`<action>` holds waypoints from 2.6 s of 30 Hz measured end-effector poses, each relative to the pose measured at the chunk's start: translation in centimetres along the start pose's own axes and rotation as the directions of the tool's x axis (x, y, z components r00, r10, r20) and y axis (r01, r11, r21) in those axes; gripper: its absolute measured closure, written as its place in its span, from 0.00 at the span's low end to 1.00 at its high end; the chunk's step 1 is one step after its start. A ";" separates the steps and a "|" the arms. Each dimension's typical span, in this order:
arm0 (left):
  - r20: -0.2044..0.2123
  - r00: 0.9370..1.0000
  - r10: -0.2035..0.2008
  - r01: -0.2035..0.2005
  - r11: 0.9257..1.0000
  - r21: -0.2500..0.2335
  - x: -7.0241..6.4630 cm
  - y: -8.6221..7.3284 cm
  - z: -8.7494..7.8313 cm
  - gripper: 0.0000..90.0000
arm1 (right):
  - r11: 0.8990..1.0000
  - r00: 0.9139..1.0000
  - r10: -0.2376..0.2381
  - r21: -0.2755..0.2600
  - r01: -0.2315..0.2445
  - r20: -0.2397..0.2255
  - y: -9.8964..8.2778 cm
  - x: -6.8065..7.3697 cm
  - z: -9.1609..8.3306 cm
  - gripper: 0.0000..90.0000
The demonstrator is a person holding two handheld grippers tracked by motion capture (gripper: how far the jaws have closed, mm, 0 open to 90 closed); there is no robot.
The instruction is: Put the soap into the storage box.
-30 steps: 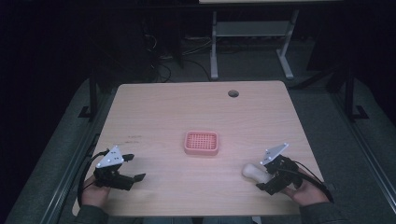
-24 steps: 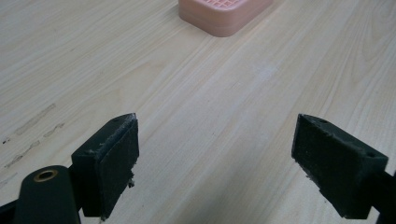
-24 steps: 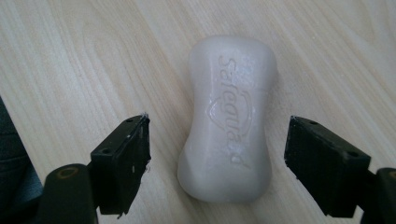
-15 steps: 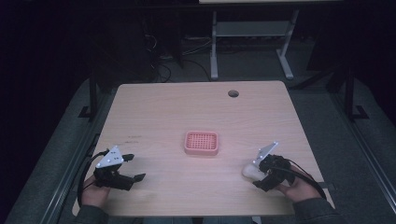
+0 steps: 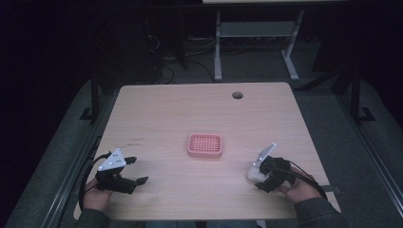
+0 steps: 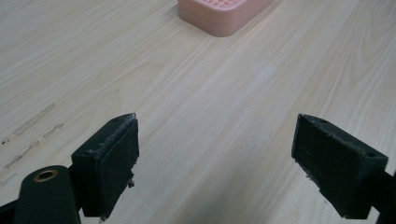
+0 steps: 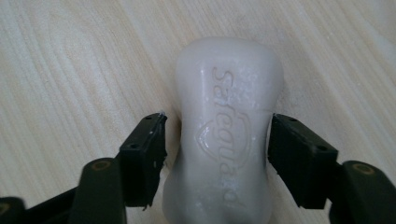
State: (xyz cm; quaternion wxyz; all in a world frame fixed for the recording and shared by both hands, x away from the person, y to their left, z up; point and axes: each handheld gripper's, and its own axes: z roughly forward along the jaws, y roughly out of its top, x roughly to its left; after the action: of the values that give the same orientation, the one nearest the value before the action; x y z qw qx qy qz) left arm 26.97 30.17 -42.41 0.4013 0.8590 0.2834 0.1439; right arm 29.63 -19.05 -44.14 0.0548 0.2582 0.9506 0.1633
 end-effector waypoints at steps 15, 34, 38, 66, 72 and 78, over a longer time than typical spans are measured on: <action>0.000 1.000 0.003 -0.003 1.000 -0.001 0.0 0.0 0.0 0.16 | 1.000 1.000 -0.001 0.014 0.001 -0.004 0.4 -0.3 0.4 0.50; -0.003 1.000 0.006 -0.006 1.000 -0.003 0.1 0.0 -0.1 0.16 | 0.997 0.997 -0.076 0.014 0.076 0.001 0.9 0.1 -0.4 0.55; -0.003 1.000 0.006 -0.006 1.000 -0.003 0.1 0.0 -0.1 0.16 | 0.996 0.996 -0.091 0.007 0.091 0.006 1.3 0.1 -0.8 0.55; -0.002 1.000 -0.005 0.005 1.000 -0.008 0.1 0.0 -0.2 0.16 | 0.985 0.987 -0.160 -0.067 0.159 -0.003 4.5 -0.1 -3.0 0.55; -0.001 1.000 -0.001 0.001 1.000 -0.007 0.1 0.0 -0.2 0.16 | 0.983 0.985 -0.172 -0.061 0.171 -0.012 5.5 -0.4 -3.2 0.55; -0.001 1.000 -0.005 0.005 1.000 -0.010 0.1 0.0 -0.2 0.16 | 0.980 0.981 -0.191 -0.062 0.190 -0.014 6.9 -0.7 -3.3 0.55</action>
State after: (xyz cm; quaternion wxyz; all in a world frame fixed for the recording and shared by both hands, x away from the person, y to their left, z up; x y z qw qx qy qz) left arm 26.95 30.32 -42.26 0.4061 0.8561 0.2851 0.1446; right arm 32.89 -14.69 -38.72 0.0685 0.1625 0.9661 0.1885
